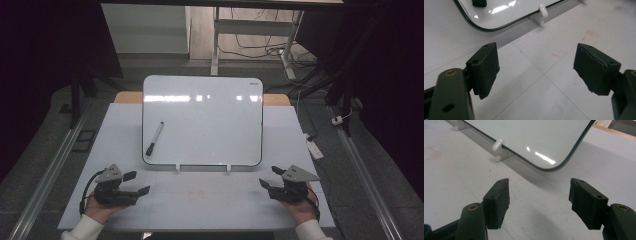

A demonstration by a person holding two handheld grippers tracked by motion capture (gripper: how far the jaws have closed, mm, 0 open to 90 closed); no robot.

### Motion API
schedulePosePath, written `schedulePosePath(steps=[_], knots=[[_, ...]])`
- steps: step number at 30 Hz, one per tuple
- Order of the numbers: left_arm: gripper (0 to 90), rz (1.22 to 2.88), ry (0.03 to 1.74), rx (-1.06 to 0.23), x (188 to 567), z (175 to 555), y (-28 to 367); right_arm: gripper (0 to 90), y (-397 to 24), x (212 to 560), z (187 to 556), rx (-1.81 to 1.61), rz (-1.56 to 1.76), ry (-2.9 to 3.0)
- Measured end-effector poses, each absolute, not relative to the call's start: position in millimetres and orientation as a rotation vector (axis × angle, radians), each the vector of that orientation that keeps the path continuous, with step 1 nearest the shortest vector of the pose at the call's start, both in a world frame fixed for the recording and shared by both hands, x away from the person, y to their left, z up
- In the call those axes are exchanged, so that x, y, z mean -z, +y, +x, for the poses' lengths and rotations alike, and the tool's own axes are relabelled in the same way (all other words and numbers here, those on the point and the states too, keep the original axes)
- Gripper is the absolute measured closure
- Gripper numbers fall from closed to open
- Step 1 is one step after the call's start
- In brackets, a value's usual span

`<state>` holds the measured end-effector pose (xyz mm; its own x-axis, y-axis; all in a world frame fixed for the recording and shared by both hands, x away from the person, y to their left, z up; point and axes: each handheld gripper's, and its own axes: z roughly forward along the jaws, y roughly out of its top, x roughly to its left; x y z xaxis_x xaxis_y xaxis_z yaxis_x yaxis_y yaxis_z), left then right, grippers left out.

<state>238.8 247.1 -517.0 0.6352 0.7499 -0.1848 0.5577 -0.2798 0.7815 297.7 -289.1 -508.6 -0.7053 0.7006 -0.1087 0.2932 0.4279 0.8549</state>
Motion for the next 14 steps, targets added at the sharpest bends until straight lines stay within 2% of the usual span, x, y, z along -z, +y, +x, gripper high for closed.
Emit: schedulePosePath(steps=[14], knots=[[21.5,1.973,1.045,-0.267,519.3,240.0,248.0,32.4,-287.5,509.6,297.2,-1.197,0.832,2.239]])
